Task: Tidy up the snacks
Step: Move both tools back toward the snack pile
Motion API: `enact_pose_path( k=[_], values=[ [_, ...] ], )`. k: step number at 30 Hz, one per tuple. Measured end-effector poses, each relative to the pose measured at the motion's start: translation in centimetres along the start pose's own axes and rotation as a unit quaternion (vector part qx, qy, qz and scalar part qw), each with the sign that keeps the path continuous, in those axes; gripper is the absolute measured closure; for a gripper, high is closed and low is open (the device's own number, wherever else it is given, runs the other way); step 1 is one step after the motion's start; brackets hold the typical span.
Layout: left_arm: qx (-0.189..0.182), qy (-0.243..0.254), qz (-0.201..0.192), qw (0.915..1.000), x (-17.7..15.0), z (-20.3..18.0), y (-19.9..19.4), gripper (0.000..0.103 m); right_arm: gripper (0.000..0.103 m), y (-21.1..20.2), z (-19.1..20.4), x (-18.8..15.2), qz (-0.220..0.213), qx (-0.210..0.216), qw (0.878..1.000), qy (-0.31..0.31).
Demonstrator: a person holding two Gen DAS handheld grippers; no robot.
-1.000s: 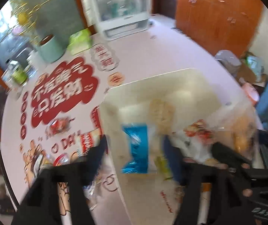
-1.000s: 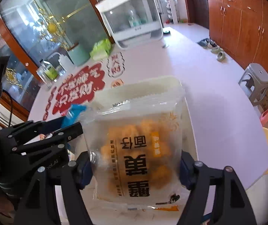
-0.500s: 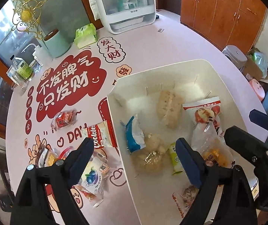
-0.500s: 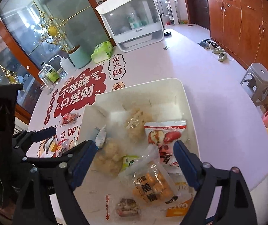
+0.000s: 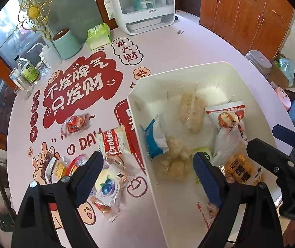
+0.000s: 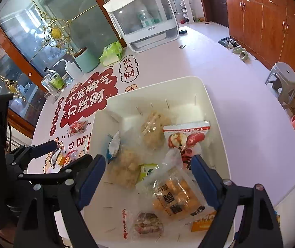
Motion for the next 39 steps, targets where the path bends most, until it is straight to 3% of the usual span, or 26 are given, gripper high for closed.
enact_pose_path(
  k=[9,15,28,30,32,35,39],
  values=[
    [0.009,-0.009,0.005,0.9999,-2.5,2.5,-0.5,0.015,0.017,0.8,0.4,-2.2,0.025,-0.029,0.999,0.007],
    [0.02,-0.024,0.02,0.9993,-5.1,6.0,-0.3,0.015,0.017,1.7,2.1,-3.7,0.049,-0.055,0.997,0.002],
    [0.057,-0.102,0.002,0.9931,-9.6,18.9,-2.7,0.015,0.018,0.1,11.7,-3.1,-0.014,-0.069,0.996,-0.059],
    [0.06,-0.113,-0.006,0.9918,-9.9,20.8,-3.3,0.015,0.02,0.3,13.1,-3.0,-0.011,-0.059,0.996,-0.062],
    [0.064,-0.124,-0.02,0.99,-10.1,23.2,-4.2,0.015,0.03,0.6,14.6,-3.0,-0.003,-0.048,0.997,-0.066],
    [0.07,-0.128,-0.04,0.9885,-10.0,26.1,-5.4,0.015,0.038,1.1,16.8,-3.0,0.014,-0.033,0.997,-0.068],
    [0.079,-0.123,-0.068,0.987,-9.5,29.5,-7.0,0.015,0.042,1.3,19.9,-2.5,0.01,-0.022,0.996,-0.084]
  ],
)
Point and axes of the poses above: each gripper's, at about its wrist camera, not at the fingertips, and y roughly the way its jaws point, z to its left, x to its top, the point moved 1 cm from there along y, roughly the way its jaws point, and after that the axes turned 6 degrees about -x, right-handed, at the moved point
